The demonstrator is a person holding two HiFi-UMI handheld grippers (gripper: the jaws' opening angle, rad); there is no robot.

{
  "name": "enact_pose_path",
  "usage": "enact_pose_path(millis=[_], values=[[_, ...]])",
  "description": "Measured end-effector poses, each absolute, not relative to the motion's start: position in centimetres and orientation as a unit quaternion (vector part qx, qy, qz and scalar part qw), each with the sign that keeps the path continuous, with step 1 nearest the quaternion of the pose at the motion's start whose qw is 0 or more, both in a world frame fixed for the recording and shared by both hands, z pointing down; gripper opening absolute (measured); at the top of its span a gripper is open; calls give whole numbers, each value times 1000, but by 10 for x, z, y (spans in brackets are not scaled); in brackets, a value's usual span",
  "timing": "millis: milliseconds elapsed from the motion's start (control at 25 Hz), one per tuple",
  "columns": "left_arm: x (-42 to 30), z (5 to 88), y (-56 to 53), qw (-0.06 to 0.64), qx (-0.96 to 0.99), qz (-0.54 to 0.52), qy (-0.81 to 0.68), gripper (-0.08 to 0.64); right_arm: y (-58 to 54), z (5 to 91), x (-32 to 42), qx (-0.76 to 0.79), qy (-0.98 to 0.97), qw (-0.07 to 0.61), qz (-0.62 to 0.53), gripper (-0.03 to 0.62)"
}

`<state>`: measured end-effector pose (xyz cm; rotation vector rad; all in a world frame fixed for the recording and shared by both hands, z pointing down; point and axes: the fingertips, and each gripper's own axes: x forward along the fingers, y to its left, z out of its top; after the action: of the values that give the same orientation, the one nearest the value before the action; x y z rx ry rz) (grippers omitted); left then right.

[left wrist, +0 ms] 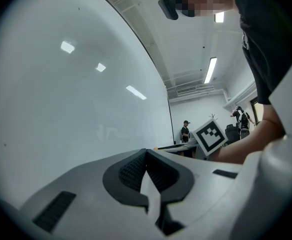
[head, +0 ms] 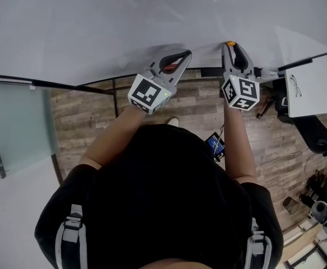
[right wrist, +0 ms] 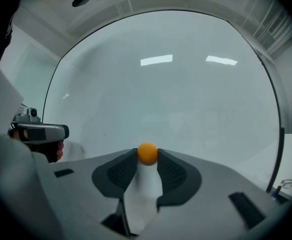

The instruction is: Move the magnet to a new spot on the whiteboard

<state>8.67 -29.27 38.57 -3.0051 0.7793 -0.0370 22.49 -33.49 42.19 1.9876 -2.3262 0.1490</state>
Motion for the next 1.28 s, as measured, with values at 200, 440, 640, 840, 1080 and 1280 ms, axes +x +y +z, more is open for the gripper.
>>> enact_pose_path(millis=[200,440,640,840,1080,1280], values=[[81,384,-293,12,-968,-3,251,3,-334,420,221,647,-760,33,52,126],[79,382,-290,9,-967,0,253,3,-327,414,223,647,-761,29,45,149],[76,382,-287,7,-969,-3,249,3,-311,396,213,627,-778,19,26,145],[66,373,-280,11,-972,-3,236,4,-285,379,176,570,-821,27,9,120],[56,357,-260,16,-976,-3,218,3,-249,357,148,523,-852,2,-12,35],[39,339,-245,5,-977,16,213,3,-225,331,118,482,-876,-29,-13,0]])
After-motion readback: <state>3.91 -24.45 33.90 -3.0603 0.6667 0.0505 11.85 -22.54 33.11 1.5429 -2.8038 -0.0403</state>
